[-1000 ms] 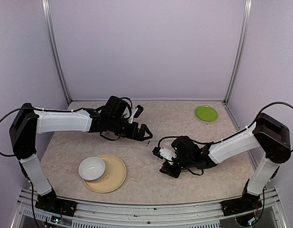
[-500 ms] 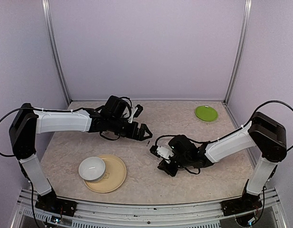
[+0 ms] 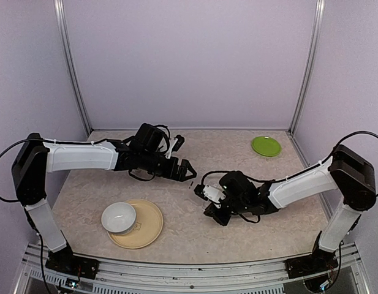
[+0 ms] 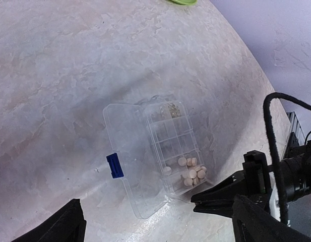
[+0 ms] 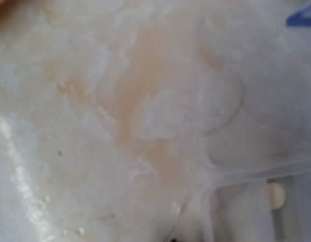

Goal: Sort the pills into containers
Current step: Pick up the pill from the center of the board, then place the pill on the surface.

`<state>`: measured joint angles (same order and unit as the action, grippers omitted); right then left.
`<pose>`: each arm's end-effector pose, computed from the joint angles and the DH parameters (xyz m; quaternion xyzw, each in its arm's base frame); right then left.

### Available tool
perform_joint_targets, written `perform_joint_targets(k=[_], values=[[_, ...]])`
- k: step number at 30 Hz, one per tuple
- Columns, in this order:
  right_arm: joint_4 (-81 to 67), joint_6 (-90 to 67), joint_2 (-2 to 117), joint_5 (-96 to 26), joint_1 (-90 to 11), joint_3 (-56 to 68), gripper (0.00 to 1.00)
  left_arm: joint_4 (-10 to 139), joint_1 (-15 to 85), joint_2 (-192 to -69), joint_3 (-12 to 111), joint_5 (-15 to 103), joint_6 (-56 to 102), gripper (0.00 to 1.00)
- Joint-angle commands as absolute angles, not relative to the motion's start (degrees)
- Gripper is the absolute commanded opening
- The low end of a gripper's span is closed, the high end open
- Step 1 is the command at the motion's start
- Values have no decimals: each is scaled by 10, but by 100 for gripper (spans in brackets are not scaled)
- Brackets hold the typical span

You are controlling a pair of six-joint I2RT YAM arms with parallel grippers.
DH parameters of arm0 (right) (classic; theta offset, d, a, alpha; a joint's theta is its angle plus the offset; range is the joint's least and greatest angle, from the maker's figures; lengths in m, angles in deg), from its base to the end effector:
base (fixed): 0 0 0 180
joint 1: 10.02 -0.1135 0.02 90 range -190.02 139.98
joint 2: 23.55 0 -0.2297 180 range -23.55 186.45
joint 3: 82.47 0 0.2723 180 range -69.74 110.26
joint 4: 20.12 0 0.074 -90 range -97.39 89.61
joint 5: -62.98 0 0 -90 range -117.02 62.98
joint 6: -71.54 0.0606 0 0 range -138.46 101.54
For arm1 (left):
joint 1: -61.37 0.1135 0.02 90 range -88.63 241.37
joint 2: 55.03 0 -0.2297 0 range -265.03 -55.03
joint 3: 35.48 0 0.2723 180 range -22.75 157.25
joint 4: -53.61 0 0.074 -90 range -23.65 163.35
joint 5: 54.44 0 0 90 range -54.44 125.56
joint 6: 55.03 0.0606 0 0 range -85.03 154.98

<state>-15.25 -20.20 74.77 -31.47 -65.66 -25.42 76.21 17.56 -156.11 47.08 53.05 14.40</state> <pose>0.1942 0.2924 0.0643 -0.4577 0.8062 0.2012 0.3163 0.2917 -0.3050 0.1658 0.2429 0.8687 -0.3350 0.2723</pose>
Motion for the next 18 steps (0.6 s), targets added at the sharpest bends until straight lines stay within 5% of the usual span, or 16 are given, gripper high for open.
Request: perform_joint_targets(k=[1, 18], values=[[-135, -210, 706, -315, -661, -236, 0, 758, 175, -1544, 474, 527, 144, 99], [-150, -242, 715, -235, -621, -199, 0, 750, 170, -1552, 465, 524, 143, 99]])
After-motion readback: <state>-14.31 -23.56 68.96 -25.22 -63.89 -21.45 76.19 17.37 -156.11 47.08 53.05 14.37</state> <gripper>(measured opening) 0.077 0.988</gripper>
